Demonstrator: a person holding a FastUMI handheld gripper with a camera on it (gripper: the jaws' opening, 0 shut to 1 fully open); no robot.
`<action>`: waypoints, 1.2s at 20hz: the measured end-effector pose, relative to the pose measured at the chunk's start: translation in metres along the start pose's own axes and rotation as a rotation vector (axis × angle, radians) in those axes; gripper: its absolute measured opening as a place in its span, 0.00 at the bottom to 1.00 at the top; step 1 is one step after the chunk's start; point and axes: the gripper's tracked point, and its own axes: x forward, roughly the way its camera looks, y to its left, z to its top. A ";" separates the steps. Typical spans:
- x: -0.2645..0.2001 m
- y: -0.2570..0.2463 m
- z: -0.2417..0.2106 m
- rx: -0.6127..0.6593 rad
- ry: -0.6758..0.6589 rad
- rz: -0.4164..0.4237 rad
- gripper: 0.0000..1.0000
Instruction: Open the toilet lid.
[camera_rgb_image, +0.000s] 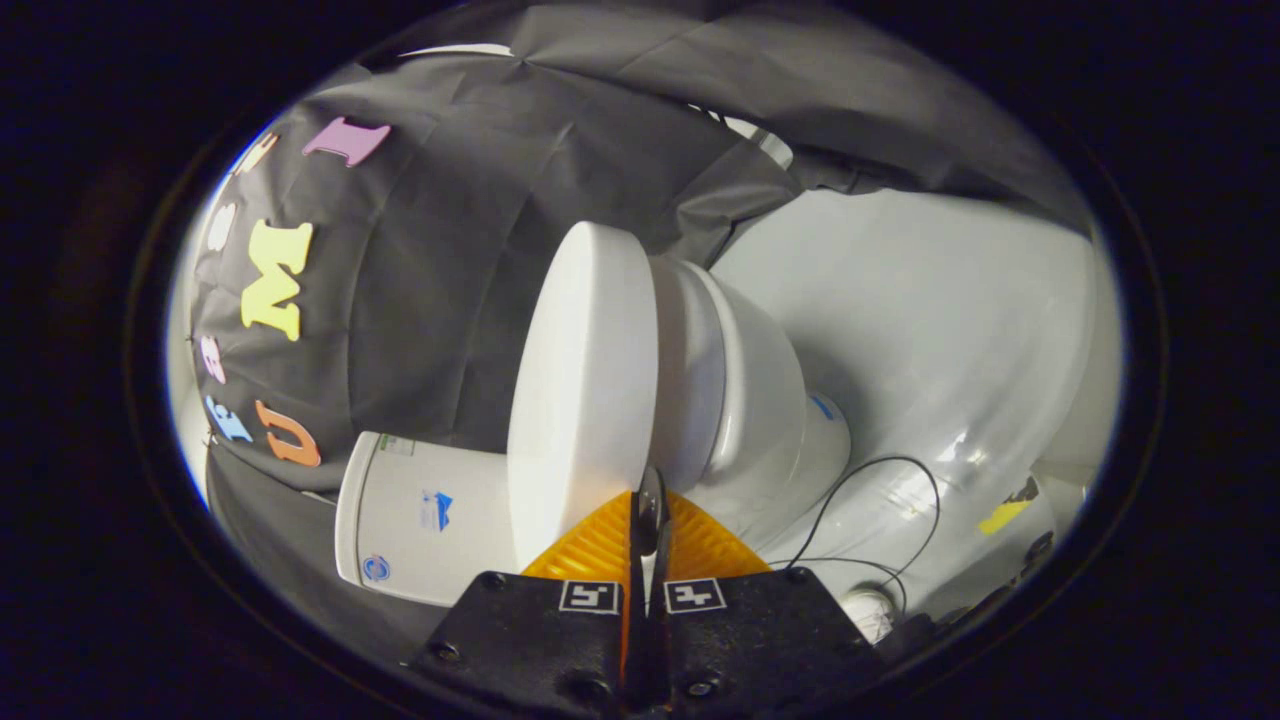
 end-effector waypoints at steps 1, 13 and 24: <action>-0.002 0.005 0.002 -0.005 -0.018 0.010 0.04; -0.026 0.070 0.004 -0.161 -0.096 0.025 0.04; -0.045 0.149 -0.013 -0.412 -0.194 0.012 0.04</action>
